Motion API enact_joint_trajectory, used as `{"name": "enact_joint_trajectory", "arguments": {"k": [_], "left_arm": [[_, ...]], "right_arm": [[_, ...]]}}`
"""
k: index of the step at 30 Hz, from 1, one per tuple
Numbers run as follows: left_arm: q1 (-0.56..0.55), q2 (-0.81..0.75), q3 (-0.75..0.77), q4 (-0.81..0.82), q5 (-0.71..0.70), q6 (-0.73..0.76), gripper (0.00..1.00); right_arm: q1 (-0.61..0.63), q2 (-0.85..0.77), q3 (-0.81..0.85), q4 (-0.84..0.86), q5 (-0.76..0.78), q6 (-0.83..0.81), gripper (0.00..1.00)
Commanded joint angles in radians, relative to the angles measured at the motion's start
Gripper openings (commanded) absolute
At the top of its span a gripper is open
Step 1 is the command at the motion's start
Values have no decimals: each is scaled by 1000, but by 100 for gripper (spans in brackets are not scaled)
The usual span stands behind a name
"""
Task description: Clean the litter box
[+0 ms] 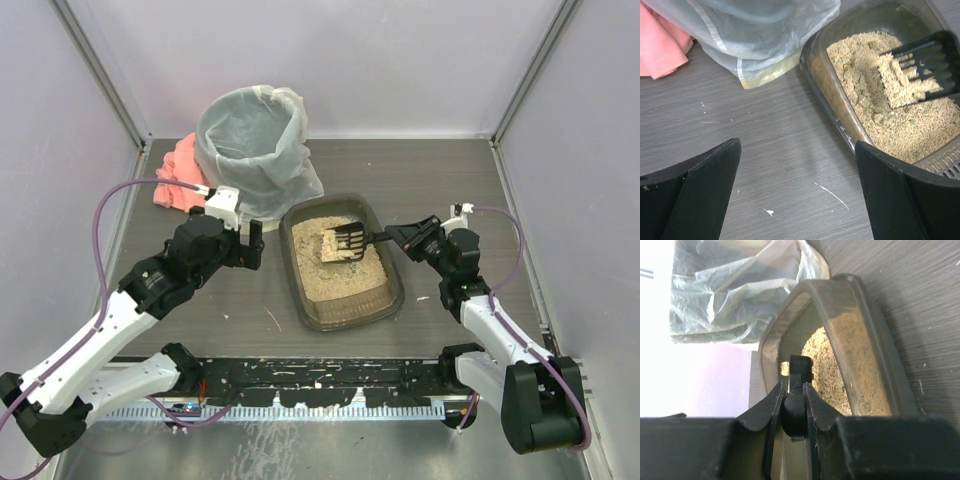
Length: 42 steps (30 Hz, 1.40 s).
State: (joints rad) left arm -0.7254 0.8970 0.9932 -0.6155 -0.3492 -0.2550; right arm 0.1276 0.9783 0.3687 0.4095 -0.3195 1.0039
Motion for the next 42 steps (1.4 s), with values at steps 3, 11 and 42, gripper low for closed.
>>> {"name": "enact_joint_trajectory", "arguments": {"k": [3, 11, 42], "left_arm": [[2, -99, -28, 90, -44, 44, 98], [2, -136, -50, 75, -85, 55, 98], [3, 33, 532, -230, -365, -669, 98]], "right_arm": [[-55, -37, -32, 115, -79, 88, 1], [-74, 21, -47, 213, -162, 136, 1], [-173, -136, -190, 234, -174, 223, 1]]}}
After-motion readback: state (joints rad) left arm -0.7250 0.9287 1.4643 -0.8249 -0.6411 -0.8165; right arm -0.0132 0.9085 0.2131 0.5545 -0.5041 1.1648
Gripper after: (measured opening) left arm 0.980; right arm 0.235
